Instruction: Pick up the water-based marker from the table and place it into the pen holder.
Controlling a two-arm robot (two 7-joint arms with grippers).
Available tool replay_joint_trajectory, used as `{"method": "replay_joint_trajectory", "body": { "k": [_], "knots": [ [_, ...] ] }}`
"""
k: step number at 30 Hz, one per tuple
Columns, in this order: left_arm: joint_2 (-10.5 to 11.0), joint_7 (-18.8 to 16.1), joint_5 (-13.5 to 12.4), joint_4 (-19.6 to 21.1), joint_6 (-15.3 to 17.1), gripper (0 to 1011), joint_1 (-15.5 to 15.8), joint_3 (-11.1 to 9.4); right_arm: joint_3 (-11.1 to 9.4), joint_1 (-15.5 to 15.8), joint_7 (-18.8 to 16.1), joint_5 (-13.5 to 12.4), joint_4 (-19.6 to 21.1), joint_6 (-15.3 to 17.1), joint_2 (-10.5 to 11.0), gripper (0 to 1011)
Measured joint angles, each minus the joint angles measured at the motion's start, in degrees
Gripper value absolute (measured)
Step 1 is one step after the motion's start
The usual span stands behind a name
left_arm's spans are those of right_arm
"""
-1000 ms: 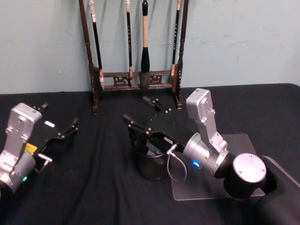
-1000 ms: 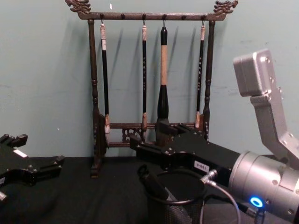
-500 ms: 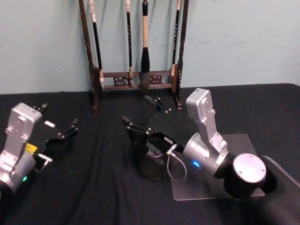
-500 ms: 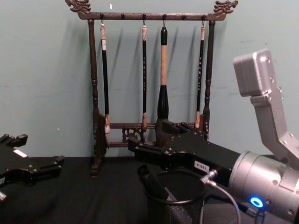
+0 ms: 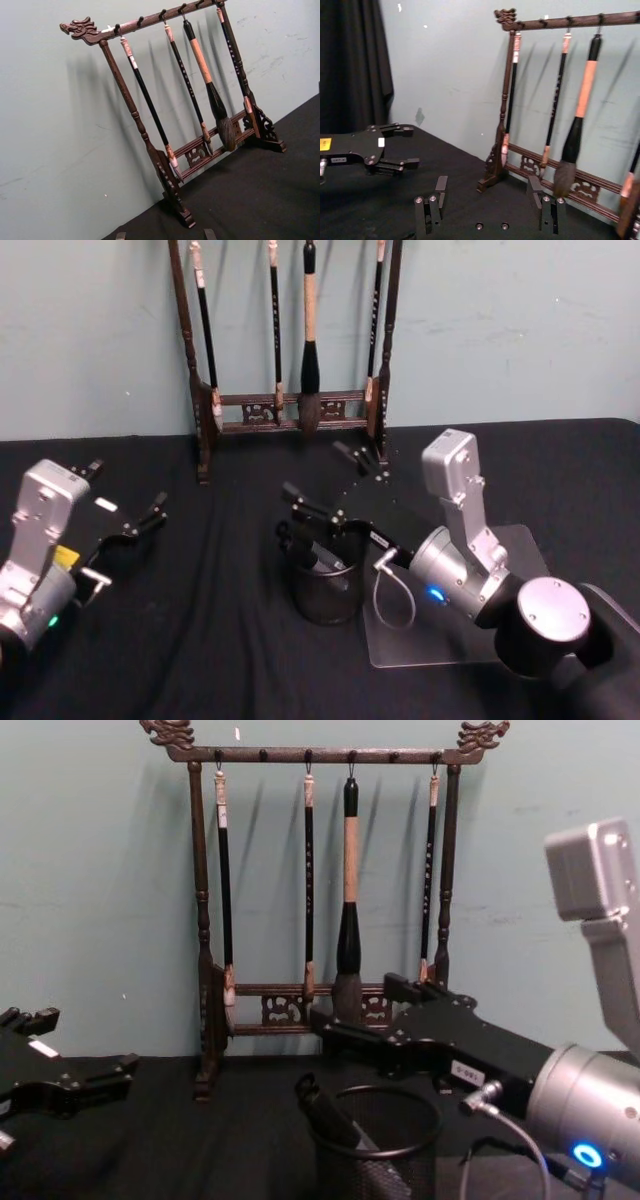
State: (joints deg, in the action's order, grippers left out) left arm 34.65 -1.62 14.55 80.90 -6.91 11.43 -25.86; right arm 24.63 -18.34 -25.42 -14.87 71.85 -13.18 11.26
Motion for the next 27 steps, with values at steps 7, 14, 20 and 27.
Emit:
{"method": "replay_joint_trajectory", "body": {
  "k": [7,14,20,27],
  "knots": [
    [0.00,0.00,0.00,0.00,0.00,1009,0.00,0.00,-1.66,2.26,2.11,-0.11,2.38,0.72,0.50,1002],
    [0.00,0.00,0.00,0.00,0.00,1009,0.00,0.00,-3.42,3.63,3.53,-0.02,3.28,1.17,1.05,1002],
    [0.00,0.00,0.00,0.00,0.00,1009,0.00,0.00,-5.36,4.81,4.32,-0.35,3.62,1.21,1.52,1002],
    [0.00,0.00,0.00,0.00,0.00,1009,0.00,0.00,-7.31,6.18,4.97,-0.72,3.79,1.29,2.14,1002]
  ]
}}
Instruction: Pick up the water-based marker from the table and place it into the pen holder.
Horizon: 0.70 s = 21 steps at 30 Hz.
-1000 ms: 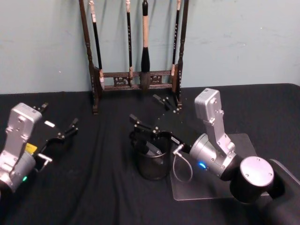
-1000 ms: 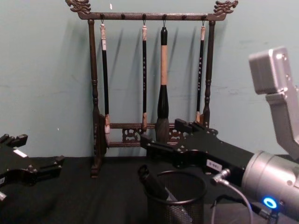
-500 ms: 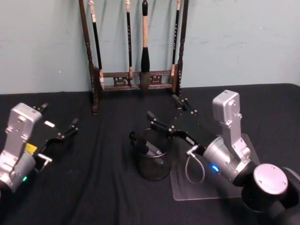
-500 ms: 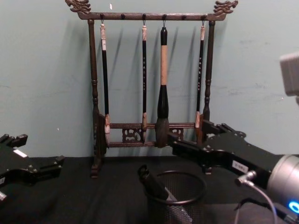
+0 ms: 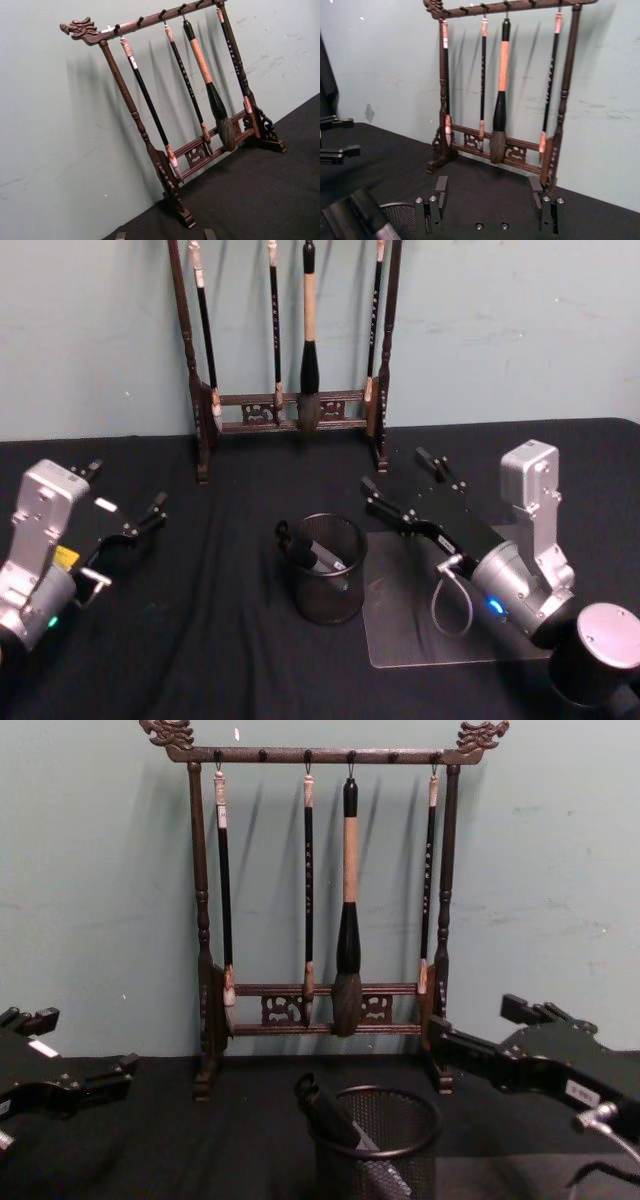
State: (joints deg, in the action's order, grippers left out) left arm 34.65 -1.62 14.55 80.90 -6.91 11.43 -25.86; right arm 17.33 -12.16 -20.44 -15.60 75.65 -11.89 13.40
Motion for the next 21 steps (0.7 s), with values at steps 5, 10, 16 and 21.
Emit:
{"method": "replay_joint_trajectory", "body": {
  "k": [5,10,16,21],
  "knots": [
    [0.00,0.00,0.00,0.00,0.00,1009,0.00,0.00,-1.12,0.81,0.36,0.02,-0.04,0.15,0.44,1002],
    [0.00,0.00,0.00,0.00,0.00,1009,0.00,0.00,-1.77,1.36,0.48,0.29,-0.54,-0.08,0.69,1002],
    [0.00,0.00,-0.01,0.00,0.00,1009,0.00,0.00,-2.37,1.67,0.49,0.72,-2.05,-0.77,0.70,1002],
    [0.00,0.00,0.00,0.00,0.00,1009,0.00,0.00,-2.65,1.66,0.45,1.13,-3.33,-1.27,0.43,1002]
  ]
}}
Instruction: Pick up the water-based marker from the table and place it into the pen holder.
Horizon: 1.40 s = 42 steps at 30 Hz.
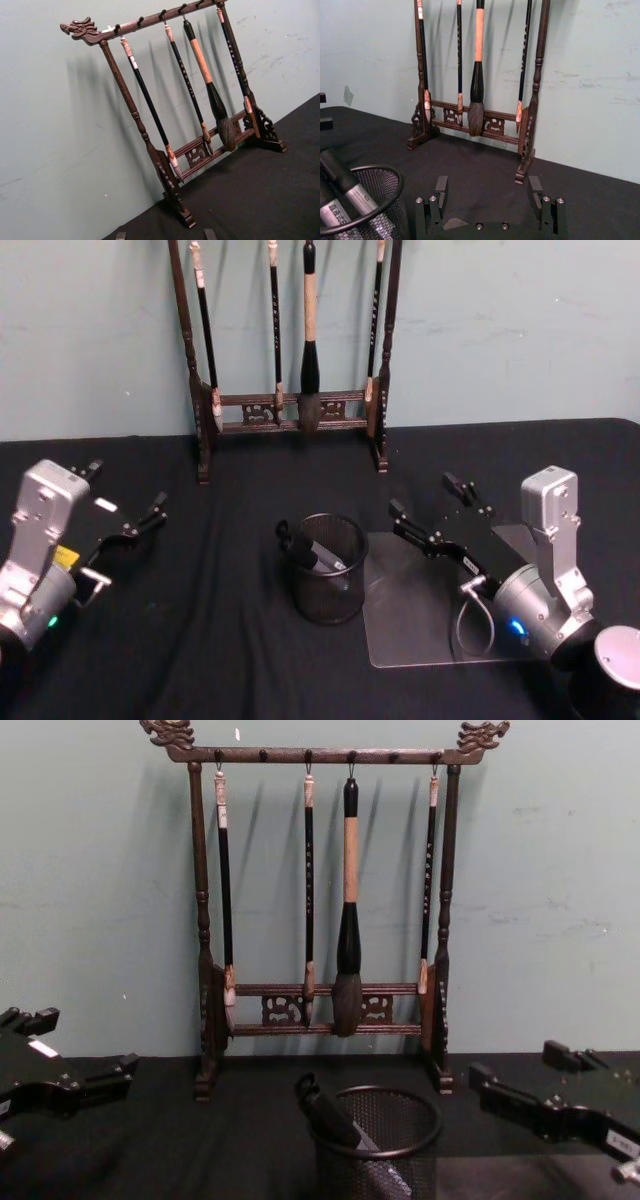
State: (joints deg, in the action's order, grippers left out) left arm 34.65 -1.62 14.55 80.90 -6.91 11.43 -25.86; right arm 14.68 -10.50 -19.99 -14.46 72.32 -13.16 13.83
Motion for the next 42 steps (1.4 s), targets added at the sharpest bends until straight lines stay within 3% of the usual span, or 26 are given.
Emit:
{"method": "replay_joint_trajectory", "body": {
  "k": [42],
  "knots": [
    [0.00,0.00,0.00,0.00,0.00,1009,0.00,0.00,-0.01,-0.20,-0.14,0.33,-0.69,-0.35,-0.21,1002]
  ]
}}
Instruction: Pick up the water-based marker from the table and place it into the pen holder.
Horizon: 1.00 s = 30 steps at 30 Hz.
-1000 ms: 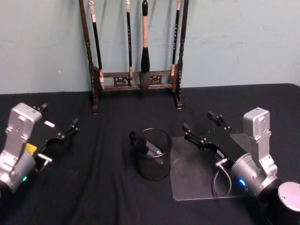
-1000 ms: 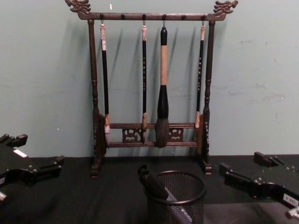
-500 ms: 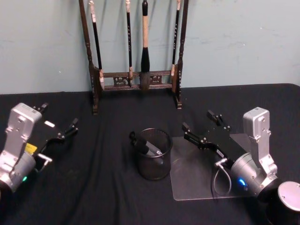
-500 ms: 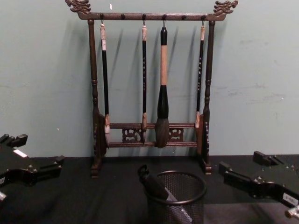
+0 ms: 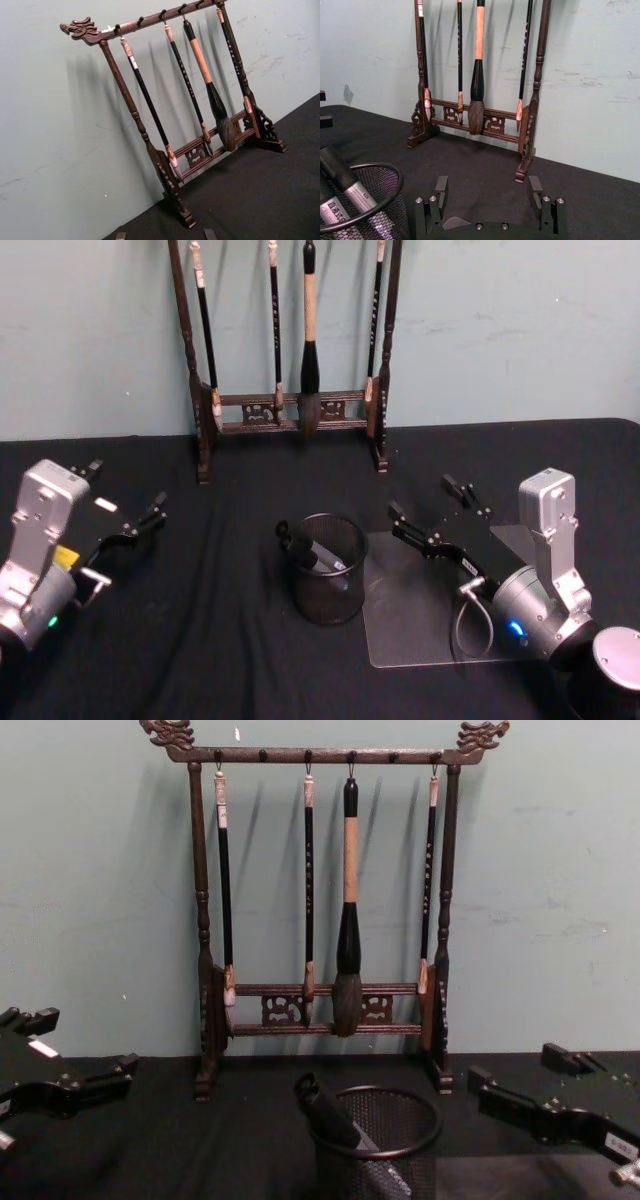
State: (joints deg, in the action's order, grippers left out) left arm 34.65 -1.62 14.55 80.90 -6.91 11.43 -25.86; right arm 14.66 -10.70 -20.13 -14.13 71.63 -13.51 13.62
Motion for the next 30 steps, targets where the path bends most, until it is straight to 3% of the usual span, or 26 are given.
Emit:
{"method": "replay_joint_trajectory", "body": {
  "k": [30],
  "knots": [
    [0.00,0.00,0.00,0.00,0.00,1009,0.00,0.00,0.00,0.00,0.00,-0.01,0.00,0.00,0.00,1002]
  ]
}}
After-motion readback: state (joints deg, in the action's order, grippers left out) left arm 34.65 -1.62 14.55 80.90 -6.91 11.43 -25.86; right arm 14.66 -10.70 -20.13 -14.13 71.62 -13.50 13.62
